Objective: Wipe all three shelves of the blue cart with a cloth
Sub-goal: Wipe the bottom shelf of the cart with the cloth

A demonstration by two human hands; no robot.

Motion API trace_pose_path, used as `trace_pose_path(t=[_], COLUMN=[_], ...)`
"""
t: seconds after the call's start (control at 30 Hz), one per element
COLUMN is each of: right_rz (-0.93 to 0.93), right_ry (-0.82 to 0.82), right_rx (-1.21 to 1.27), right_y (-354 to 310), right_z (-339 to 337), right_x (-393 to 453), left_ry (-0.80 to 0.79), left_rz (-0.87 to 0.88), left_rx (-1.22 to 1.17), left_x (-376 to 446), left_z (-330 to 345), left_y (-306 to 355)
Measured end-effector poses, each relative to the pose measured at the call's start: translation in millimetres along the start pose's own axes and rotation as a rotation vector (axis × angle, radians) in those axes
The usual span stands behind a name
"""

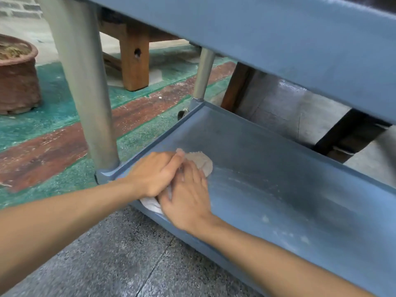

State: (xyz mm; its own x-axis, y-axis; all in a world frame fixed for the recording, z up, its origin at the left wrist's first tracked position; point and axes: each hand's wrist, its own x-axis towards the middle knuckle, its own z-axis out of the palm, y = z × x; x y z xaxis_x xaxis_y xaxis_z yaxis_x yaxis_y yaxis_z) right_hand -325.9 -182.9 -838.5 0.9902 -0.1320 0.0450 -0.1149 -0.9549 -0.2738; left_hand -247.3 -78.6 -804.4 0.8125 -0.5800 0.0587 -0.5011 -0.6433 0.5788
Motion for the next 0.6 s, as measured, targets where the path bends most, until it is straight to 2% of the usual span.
trace_pose_path(t=[0.1, 0.27, 0.37, 0.47, 0.6], right_rz=[-0.107, -0.302, -0.385, -0.436, -0.41], right_ry=[-0.005, -0.157, -0.2, -0.209, -0.29], right_rx=[-0.041, -0.172, -0.225, -0.269, -0.313], right_y=[11, 71, 120, 164, 218], right_z=[-2, -28, -46, -66, -89], right_x=[8, 18, 16, 14, 20], left_ry=[-0.047, -0.083, -0.117, -0.074, -0.081], left_rz=[0.003, -0.05, 0.021, 0.109, 0.321], left_rx=[0.001, 0.009, 0.216, 0.434, 0.47], left_x=[3, 5, 1, 2, 5], left_z=[12, 18, 24, 34, 49], left_y=[5, 3, 0, 11, 38])
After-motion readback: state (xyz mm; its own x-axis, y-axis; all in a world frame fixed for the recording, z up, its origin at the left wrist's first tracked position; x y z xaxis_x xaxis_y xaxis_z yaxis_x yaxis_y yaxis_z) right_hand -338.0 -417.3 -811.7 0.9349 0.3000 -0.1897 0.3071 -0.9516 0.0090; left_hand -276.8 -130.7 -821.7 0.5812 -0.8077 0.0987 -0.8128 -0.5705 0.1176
